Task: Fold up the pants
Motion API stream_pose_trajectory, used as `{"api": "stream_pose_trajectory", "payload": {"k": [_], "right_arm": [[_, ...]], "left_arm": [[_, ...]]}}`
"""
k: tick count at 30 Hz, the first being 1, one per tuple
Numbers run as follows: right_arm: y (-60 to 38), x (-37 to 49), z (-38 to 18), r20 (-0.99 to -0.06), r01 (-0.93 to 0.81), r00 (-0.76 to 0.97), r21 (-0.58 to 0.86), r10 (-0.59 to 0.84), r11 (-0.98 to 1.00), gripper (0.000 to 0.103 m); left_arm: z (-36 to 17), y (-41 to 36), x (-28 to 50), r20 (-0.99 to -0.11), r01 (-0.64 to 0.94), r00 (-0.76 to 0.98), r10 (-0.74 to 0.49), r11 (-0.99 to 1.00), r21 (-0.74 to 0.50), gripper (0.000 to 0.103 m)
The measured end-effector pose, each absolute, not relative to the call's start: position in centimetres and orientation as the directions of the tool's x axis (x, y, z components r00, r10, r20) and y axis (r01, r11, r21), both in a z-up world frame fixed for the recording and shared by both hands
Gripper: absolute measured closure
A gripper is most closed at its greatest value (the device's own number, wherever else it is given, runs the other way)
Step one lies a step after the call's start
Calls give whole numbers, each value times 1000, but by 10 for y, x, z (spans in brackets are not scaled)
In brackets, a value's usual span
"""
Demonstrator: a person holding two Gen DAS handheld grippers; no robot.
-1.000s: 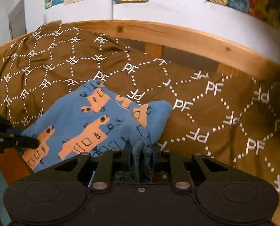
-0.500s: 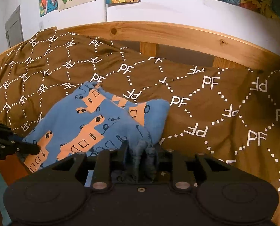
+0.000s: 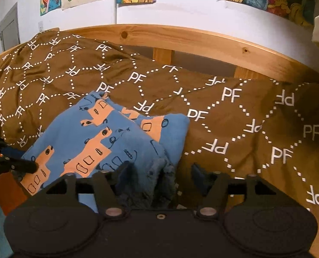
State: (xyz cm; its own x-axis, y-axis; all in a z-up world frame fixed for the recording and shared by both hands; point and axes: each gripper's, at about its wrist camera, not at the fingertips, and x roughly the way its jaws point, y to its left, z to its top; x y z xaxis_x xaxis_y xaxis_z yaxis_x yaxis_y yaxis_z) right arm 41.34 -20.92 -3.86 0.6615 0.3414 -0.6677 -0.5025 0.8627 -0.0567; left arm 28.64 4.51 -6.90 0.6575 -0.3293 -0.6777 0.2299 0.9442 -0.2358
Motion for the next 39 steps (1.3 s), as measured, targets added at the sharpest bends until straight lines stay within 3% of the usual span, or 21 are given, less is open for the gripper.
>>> {"api": "stream_pose_trajectory", "payload": {"k": [3,5,6,11,14,23,39], "right_arm": [[-208,407,-37,-655,-486,686,-89,317,869,20],[-209,400,-35,-637,-472,706,-98,309,876,11],[-209,397,-34,-626,-463,717,-99,307,881,8],[-207,373,-28,-566,-429,768,-108,299,897,1],[-207,355,-26,-536,-392,795,-100,282,914,1],[-206,292,-29,-457,-333,851,-86,259,939,1],[-208,229,-26,-413,-290,870,14,269,957,1]], "left_arm": [[-65,47,283,-676,222,664,-318,948,-227,60],[-60,48,279,-665,209,683,-302,953,-218,38],[-58,49,276,-654,206,697,-296,955,-214,35],[-43,51,261,-606,185,755,-252,968,-171,9],[-38,49,250,-582,159,785,-212,977,-142,1],[-36,40,207,-485,110,863,-138,990,-86,0],[-46,37,160,-468,56,880,-85,996,-76,0]]}}
